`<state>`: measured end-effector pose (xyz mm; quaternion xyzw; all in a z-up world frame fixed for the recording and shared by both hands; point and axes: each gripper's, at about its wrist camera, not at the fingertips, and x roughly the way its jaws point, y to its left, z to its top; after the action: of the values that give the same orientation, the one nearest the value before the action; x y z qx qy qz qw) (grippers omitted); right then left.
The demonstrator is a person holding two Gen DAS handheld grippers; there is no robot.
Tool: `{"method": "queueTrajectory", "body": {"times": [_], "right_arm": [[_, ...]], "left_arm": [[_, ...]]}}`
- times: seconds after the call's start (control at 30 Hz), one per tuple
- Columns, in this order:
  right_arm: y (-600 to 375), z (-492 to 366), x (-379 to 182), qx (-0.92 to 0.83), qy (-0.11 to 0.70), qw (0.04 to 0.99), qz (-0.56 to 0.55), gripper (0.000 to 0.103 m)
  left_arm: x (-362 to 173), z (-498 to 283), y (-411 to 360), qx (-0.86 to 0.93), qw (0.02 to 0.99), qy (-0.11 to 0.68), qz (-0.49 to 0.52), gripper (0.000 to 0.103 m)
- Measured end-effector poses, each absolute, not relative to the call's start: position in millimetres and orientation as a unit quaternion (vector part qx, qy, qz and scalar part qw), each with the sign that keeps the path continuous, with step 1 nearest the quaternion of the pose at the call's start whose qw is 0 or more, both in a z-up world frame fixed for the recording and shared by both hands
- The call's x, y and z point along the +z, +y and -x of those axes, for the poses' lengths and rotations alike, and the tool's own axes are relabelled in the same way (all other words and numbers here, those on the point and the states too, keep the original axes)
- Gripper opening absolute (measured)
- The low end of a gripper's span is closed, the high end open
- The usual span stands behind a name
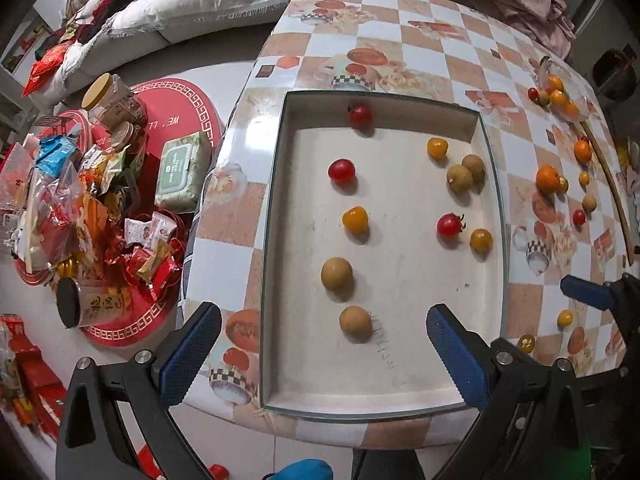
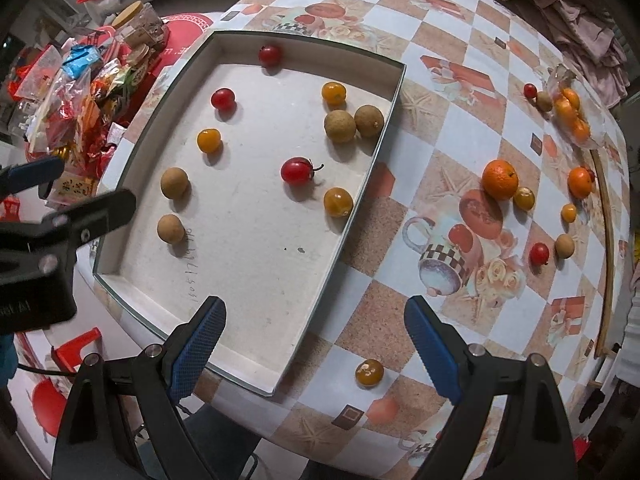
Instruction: Organize fruits
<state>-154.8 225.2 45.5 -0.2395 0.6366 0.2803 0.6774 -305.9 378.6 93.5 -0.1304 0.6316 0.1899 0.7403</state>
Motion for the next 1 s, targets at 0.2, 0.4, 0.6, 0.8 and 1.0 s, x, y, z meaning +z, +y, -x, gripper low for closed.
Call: {"method": "queueTrajectory", "body": {"times": [0.2, 0.4, 0.6, 0.8, 1.0], "right_arm": [[226.1, 154.6, 43.4, 0.279, 0.638, 0.679, 0.233, 0.093], [227.1, 158.1, 43.1, 0.281, 0.639, 0.678, 0.23, 0.093], [227.8, 159.1, 43.6, 0.28, 0.639, 0.679, 0.227, 0.093], [228.1, 159.0, 43.9, 0.28, 0.64, 0.678, 0.228, 0.093], [228.5, 159.8, 43.7, 0.281, 0.64, 0.678, 0.227, 0.093]], "left_arm": [[91.8, 308.0, 375.9, 0.19, 0.735, 0.639, 0.125, 0.103], [92.1, 309.7, 371.9, 0.187, 0.735, 0.642, 0.116, 0.103], [92.9, 309.5, 369.7, 0.187, 0.737, 0.641, 0.108, 0.103], [92.3, 310.7, 369.5, 0.189, 0.737, 0.639, 0.111, 0.103], [90.8, 310.9, 370.0, 0.186, 0.735, 0.642, 0.114, 0.103]]}}
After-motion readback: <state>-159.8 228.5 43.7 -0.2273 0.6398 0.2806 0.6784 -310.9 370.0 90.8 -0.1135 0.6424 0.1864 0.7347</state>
